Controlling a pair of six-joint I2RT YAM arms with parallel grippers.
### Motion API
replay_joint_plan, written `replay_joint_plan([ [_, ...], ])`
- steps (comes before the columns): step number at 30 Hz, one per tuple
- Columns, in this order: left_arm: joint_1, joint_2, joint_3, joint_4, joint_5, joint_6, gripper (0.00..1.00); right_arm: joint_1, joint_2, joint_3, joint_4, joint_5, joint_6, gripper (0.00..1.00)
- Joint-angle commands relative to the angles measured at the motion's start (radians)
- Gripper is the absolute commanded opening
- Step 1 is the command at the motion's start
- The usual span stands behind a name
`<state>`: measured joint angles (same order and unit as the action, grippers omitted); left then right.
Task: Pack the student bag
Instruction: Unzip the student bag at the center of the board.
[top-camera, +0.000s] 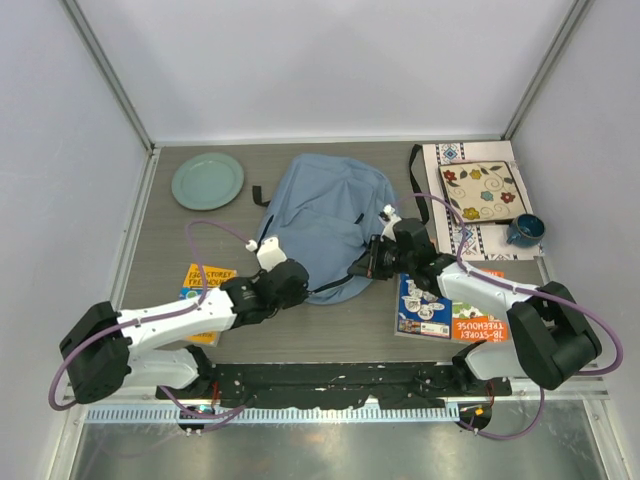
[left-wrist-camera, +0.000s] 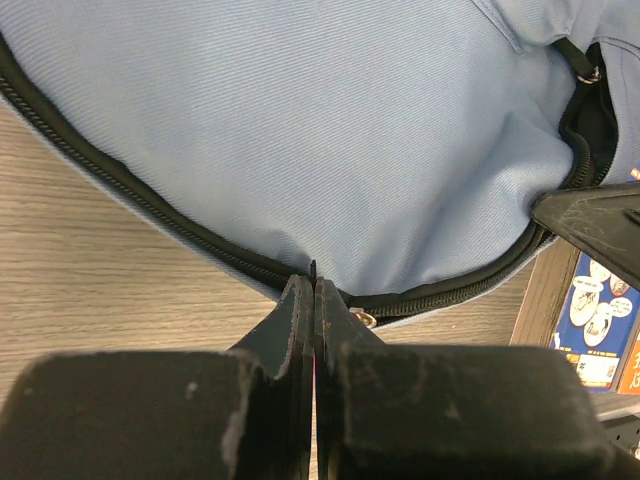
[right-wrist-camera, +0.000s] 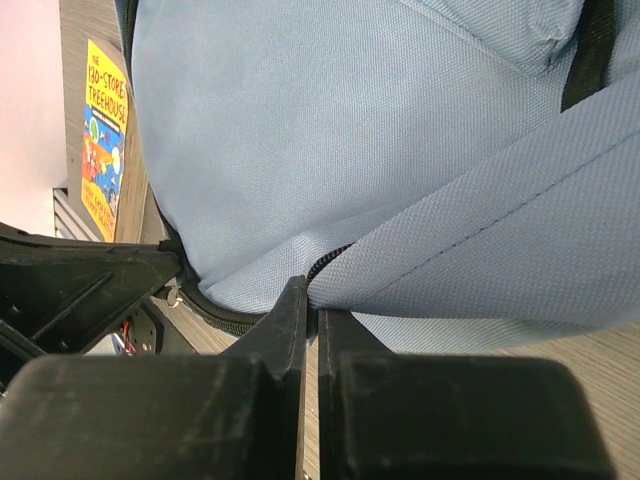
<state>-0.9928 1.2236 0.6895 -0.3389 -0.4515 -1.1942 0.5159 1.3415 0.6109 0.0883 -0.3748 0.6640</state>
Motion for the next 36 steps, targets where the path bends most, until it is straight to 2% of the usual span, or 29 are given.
replay_joint_plan([
  [1, 0.002, -0.073, -0.041, -0.155, -0.075, 0.018, 0.00, -0.024, -0.022, 0.018, 0.011, 0.102, -0.095, 0.01],
  [7, 0.002, -0.121, -0.045, -0.232, -0.128, 0.018, 0.00, -0.024, 0.004, 0.073, -0.039, 0.145, -0.196, 0.01],
  [13, -0.007, -0.092, -0.002, -0.193, -0.092, 0.062, 0.00, -0.024, 0.022, 0.121, -0.041, 0.100, -0.276, 0.01],
  [15, -0.033, -0.062, 0.021, -0.144, -0.072, 0.067, 0.00, -0.024, 0.050, 0.144, -0.073, 0.099, -0.254, 0.07],
  [17, -0.044, -0.026, 0.034, -0.100, -0.055, 0.048, 0.00, -0.025, 0.079, 0.177, -0.122, 0.100, -0.189, 0.25],
  [19, -0.059, -0.004, 0.050, -0.066, -0.039, 0.012, 0.00, -0.033, 0.090, 0.190, -0.212, 0.119, -0.098, 0.52],
  [20, -0.061, 0.017, 0.053, -0.057, -0.033, -0.002, 0.00, -0.037, 0.090, 0.178, -0.228, 0.102, -0.061, 0.55],
  [23, -0.064, 0.040, 0.053, -0.002, -0.030, -0.048, 0.00, -0.037, 0.029, 0.089, -0.233, 0.074, 0.100, 0.61],
  [28, -0.066, 0.089, 0.093, 0.049, -0.016, -0.050, 0.00, -0.037, -0.209, -0.065, -0.191, 0.093, 0.308, 0.66],
  [30, -0.069, 0.102, 0.116, 0.061, -0.003, -0.030, 0.00, -0.037, -0.258, -0.121, -0.132, 0.071, 0.370, 0.68],
  [36, -0.084, 0.171, 0.185, 0.092, 0.036, 0.016, 0.00, -0.030, -0.328, -0.131, -0.145, 0.111, 0.450, 0.71],
])
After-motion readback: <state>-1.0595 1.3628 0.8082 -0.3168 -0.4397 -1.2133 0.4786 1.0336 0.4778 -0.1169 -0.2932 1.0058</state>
